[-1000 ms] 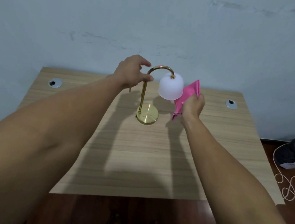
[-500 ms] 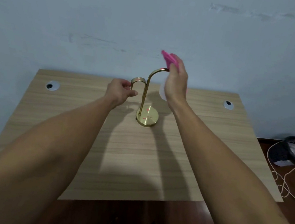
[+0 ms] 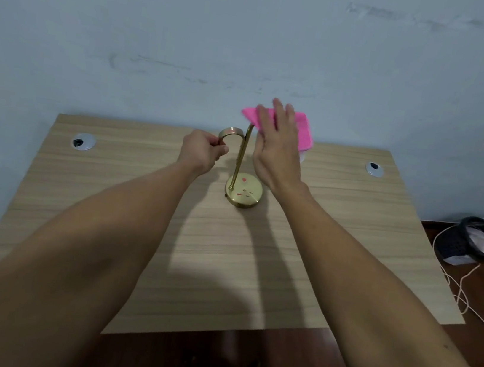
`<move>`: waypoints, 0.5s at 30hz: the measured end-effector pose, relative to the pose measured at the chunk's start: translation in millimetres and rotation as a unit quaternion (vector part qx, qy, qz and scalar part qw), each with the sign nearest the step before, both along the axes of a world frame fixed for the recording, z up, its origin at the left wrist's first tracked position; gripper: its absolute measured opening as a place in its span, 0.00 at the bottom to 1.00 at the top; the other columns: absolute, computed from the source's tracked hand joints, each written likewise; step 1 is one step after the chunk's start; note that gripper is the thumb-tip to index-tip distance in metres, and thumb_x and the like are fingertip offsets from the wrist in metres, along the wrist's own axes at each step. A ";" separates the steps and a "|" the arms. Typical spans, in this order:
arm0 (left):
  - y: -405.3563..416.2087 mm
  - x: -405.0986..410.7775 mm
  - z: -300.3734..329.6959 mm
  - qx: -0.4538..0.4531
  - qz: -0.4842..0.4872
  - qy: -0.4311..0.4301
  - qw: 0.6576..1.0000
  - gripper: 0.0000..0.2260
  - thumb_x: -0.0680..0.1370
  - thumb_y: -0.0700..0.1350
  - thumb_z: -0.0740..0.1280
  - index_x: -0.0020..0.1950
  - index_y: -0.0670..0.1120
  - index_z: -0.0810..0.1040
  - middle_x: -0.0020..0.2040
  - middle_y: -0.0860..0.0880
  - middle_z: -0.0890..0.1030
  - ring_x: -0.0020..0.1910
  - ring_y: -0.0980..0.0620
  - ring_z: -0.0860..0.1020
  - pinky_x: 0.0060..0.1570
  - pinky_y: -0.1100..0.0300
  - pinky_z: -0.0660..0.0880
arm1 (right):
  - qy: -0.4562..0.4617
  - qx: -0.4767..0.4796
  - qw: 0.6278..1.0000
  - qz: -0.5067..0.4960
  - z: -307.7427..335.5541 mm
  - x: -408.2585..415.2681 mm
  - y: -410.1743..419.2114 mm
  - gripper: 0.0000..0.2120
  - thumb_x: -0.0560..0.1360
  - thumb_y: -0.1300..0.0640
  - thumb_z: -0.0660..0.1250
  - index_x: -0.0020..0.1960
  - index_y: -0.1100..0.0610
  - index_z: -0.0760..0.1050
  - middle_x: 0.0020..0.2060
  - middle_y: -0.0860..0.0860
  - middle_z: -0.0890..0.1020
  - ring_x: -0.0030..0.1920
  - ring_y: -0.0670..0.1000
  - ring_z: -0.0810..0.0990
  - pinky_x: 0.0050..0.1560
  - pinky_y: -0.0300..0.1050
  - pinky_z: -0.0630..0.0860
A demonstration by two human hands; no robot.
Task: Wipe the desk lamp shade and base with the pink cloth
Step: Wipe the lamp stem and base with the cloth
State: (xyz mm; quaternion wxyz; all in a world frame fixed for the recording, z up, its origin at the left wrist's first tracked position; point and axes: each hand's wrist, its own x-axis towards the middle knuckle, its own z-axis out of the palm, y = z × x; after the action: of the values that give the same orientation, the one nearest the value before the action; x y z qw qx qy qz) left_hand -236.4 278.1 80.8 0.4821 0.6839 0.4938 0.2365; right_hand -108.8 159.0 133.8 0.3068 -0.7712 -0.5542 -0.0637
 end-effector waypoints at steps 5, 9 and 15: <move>2.9 -3.3 0.8 0.020 -0.029 0.017 0.999 0.06 0.77 0.42 0.74 0.48 0.40 0.86 0.38 0.45 0.82 0.38 0.51 0.80 0.43 0.61 0.75 | 0.018 0.061 0.998 -0.007 -13.4 -7.6 -4.9 0.24 0.81 0.65 0.56 0.76 0.61 0.69 0.79 0.59 0.66 0.80 0.61 0.59 0.77 0.58 0.63; 4.3 -3.5 -0.8 0.026 -0.036 0.026 0.999 0.06 0.78 0.42 0.72 0.47 0.40 0.86 0.39 0.45 0.82 0.39 0.49 0.79 0.47 0.57 0.77 | 0.086 0.100 0.985 -0.111 -4.9 -16.7 3.4 0.23 0.81 0.65 0.57 0.75 0.59 0.70 0.75 0.58 0.69 0.76 0.62 0.65 0.74 0.56 0.67; 7.0 -4.5 -3.9 0.041 -0.038 0.027 0.998 0.07 0.79 0.43 0.72 0.47 0.40 0.86 0.39 0.44 0.82 0.40 0.49 0.80 0.51 0.55 0.80 | -0.093 0.075 0.992 -0.035 -9.6 -0.1 -7.1 0.22 0.77 0.66 0.60 0.71 0.60 0.74 0.69 0.57 0.76 0.69 0.62 0.70 0.70 0.56 0.68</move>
State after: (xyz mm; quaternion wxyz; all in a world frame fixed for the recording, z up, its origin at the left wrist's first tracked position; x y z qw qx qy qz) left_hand -240.9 285.1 77.0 0.4490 0.7275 0.4701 0.2195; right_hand -108.9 151.9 124.2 0.3084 -0.7556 -0.5467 -0.1874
